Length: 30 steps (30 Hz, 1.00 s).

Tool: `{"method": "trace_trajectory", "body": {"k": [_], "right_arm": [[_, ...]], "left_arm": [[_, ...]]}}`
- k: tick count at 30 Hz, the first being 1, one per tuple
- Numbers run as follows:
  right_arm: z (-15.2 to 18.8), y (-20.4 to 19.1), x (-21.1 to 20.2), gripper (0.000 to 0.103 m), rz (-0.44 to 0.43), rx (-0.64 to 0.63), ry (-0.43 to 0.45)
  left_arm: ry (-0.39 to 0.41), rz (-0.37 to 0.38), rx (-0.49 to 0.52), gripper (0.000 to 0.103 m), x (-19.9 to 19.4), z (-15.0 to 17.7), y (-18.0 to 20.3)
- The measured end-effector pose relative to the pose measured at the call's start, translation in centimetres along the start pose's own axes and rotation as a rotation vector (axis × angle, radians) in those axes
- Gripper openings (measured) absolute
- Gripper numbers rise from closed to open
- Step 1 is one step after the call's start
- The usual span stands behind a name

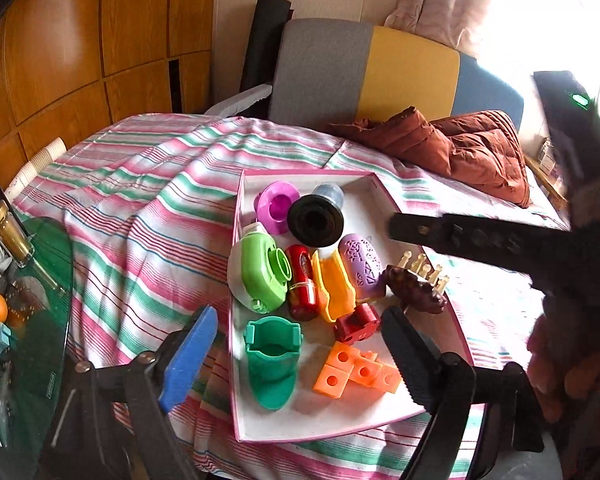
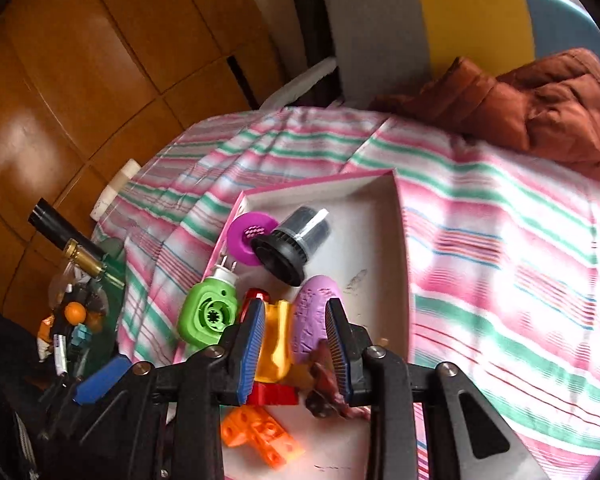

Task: Organize rigid objects
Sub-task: 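Move both tools back from the tray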

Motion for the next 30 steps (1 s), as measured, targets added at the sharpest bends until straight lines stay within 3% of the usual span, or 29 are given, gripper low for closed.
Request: {"method": "trace_trajectory", "body": {"k": [4,8,11,17,24,30], "right_arm": [[1.5,1.5,-2.6,0.033,0.129,-0.013,0.071],[3.1,2.8,-4.7,0.04,0.303,-0.028,0.131],[4.5,3.2,-5.2,0.04,0.349,-0.013,0.137],[6.5,3.6,-5.3,0.04,0.381,0.052,0.166],[7.8,2.7,-5.6,0.04,0.376,0.044,0.181],[7.8,1.7,-5.8,0.04,0.38,0.025,0.203]], "left_arm": [[0.016,-0.004,-0.001,0.102,-0.7,0.1,0.4],[0.032,-0.021,-0.005,0.103,-1.3,0.3,0.7],[0.026,-0.046,-0.02,0.103,-1.5,0.8,0.5],[0.03,-0.085,-0.053,0.103,-2.0,2.0,-0.5],[0.043,-0.028,-0.117,0.103,-2.6,2.6,-1.7],[0.06,-0.064,-0.088,0.103,-2.9,2.6,-1.5]]}}
Point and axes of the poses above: each gripper's, at about its wrist camera, not at the fingertips, and x roughly the way its jaws point, y to its right, z to its underside, the point moved 8 cm from there along x, roughly the way its jaws point, and after that the axes turned 8 degrees about -y, right-handed, at the moved point
